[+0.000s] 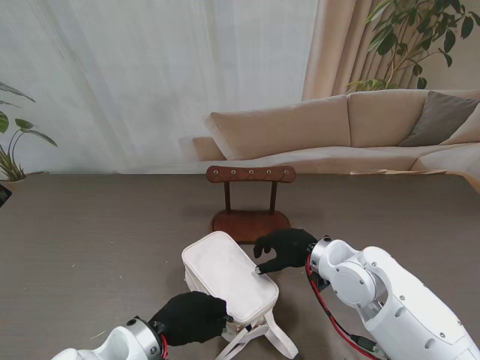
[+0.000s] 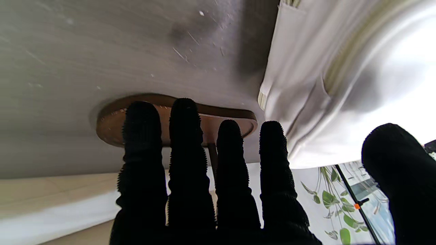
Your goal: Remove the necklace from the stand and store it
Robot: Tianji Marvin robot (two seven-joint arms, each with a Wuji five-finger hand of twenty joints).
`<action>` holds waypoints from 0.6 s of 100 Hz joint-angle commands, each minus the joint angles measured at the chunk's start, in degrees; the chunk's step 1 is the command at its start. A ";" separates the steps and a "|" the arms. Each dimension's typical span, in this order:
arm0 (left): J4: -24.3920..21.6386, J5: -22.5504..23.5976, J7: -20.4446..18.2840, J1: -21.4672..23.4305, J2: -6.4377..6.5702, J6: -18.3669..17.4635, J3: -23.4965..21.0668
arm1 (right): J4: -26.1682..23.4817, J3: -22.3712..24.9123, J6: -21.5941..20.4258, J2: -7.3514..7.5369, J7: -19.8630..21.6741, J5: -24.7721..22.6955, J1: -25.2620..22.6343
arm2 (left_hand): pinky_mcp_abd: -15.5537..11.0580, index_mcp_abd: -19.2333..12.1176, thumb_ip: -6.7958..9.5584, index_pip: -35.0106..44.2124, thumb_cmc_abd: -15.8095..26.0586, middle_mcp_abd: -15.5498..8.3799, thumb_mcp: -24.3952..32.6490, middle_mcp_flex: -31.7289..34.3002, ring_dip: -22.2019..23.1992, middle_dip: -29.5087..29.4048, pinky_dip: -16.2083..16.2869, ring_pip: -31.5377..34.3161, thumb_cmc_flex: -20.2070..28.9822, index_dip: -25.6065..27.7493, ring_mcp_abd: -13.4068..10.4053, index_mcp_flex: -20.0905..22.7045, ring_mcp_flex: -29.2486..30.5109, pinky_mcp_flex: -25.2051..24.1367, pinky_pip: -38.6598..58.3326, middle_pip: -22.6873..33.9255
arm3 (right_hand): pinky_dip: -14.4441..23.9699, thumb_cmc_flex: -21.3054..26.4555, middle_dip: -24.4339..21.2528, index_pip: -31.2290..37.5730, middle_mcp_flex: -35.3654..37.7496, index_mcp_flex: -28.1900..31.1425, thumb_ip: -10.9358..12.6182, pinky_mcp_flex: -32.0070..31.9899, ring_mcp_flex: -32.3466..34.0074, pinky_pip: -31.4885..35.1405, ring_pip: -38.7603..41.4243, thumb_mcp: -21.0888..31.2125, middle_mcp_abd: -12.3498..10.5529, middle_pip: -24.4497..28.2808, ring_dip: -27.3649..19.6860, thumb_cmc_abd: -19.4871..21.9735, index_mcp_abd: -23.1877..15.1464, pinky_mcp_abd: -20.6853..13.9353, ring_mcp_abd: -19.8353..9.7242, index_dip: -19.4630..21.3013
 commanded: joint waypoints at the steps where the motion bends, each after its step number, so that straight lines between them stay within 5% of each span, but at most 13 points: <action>1: 0.59 0.11 -0.78 0.17 -0.29 0.09 -0.03 | 0.65 0.25 -0.42 0.40 1.28 0.22 -1.01 | -0.36 -2.49 -1.70 2.92 -1.54 -0.61 4.64 1.66 1.42 1.22 -0.22 2.62 0.42 0.59 -1.90 1.23 2.18 1.01 3.76 1.22 | 0.30 -2.62 0.82 0.93 1.70 1.21 1.46 -20.72 1.67 0.17 0.83 -1.68 1.45 1.19 0.73 1.57 0.71 1.01 0.31 1.49; 60: 6.94 -2.84 2.36 -2.58 -0.98 1.62 -0.07 | 0.64 0.82 -6.04 1.13 3.75 7.42 -5.09 | -0.06 -2.43 -2.13 3.63 -1.96 -0.67 5.87 2.11 1.54 2.31 -0.51 4.19 -0.11 0.56 -2.59 1.26 2.99 2.22 4.56 1.88 | 0.34 -2.54 2.74 5.79 6.32 11.45 1.86 -20.16 4.37 0.88 3.93 -0.65 1.23 2.92 2.07 2.81 -1.95 1.01 -0.18 5.41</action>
